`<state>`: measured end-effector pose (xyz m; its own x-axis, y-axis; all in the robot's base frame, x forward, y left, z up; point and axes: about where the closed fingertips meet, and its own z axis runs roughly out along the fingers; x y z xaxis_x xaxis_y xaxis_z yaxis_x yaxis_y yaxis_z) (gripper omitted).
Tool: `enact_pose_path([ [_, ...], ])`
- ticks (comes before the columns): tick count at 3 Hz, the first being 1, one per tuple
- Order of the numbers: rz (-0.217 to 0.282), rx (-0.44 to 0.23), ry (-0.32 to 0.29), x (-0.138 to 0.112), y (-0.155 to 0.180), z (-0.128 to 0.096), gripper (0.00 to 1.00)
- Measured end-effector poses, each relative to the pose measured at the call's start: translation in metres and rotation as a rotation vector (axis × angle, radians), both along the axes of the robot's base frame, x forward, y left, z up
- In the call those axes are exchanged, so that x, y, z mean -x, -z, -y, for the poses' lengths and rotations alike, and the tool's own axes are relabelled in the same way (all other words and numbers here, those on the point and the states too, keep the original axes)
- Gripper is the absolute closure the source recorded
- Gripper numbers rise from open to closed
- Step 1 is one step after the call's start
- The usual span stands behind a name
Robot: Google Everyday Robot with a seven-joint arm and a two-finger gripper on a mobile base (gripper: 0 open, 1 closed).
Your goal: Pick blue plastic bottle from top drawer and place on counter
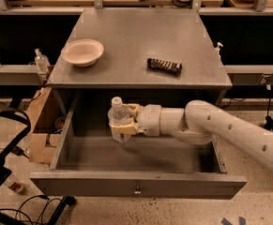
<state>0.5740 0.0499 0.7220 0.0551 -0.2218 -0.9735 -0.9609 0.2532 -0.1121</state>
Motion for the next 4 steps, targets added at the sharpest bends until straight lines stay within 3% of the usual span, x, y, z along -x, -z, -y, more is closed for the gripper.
enact_pose_path([
  [1,0.005,-0.006,-0.005,0.017,-0.043,0.010,1.00],
  [2,-0.009,0.003,-0.011,0.027,-0.132,0.029,1.00],
  [3,-0.021,0.001,-0.007,0.019,-0.187,0.038,1.00],
  [4,-0.021,-0.017,0.033,-0.011,-0.233,0.040,1.00],
])
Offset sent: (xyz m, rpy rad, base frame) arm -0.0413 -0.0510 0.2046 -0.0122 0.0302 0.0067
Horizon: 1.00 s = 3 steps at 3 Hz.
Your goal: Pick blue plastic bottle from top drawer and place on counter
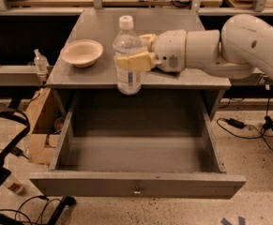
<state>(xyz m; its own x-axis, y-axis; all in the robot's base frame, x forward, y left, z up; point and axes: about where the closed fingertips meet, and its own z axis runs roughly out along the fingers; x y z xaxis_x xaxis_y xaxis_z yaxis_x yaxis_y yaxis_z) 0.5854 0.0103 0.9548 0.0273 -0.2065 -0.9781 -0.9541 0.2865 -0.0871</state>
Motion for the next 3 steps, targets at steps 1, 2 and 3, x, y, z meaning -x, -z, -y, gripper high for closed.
enact_pose_path([
  [1,0.003,-0.037,0.079,-0.042,-0.033,0.004,1.00],
  [2,0.060,-0.031,0.117,-0.058,-0.036,0.015,1.00],
  [3,0.057,-0.032,0.121,-0.061,-0.037,0.016,1.00],
])
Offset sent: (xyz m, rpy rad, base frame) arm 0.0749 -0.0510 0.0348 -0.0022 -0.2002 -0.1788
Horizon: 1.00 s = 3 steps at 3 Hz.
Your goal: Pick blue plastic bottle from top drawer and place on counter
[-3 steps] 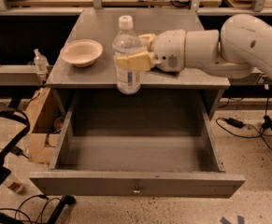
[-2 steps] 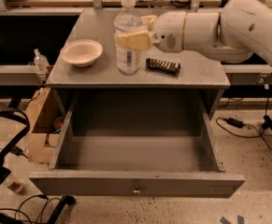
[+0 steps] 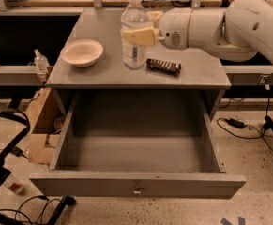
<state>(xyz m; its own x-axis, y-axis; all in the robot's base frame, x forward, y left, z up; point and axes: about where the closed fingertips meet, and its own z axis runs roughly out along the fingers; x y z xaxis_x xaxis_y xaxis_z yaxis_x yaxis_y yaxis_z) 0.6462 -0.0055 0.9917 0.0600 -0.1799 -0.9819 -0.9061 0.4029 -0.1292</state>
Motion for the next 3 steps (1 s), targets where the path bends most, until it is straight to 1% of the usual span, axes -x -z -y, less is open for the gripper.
enact_pose_path([
  [1,-0.039,-0.030,0.058,-0.040,-0.014,0.017,1.00],
  [2,-0.111,-0.060,0.168,-0.125,-0.004,0.049,1.00],
  [3,-0.098,-0.089,0.259,-0.171,-0.014,0.080,1.00],
])
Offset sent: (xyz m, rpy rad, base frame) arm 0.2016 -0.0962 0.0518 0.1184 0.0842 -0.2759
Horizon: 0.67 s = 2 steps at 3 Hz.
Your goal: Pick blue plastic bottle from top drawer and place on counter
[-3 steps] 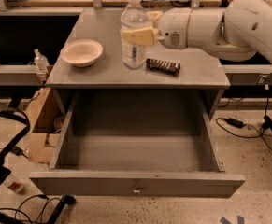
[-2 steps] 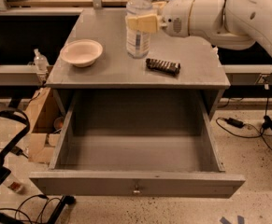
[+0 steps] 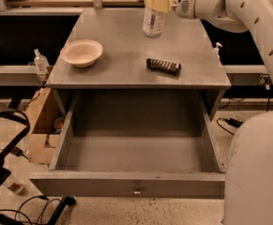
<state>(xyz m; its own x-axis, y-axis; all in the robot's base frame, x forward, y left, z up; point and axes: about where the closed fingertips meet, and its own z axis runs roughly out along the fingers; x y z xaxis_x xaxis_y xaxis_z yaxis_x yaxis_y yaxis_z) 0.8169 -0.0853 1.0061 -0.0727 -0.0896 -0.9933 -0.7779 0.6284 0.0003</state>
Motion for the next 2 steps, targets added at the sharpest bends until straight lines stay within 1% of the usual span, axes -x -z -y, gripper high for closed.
enact_pose_path([
  [1,0.028,-0.024,0.095,-0.029,0.006,0.033,1.00],
  [2,0.026,-0.022,0.130,-0.042,0.029,0.038,1.00],
])
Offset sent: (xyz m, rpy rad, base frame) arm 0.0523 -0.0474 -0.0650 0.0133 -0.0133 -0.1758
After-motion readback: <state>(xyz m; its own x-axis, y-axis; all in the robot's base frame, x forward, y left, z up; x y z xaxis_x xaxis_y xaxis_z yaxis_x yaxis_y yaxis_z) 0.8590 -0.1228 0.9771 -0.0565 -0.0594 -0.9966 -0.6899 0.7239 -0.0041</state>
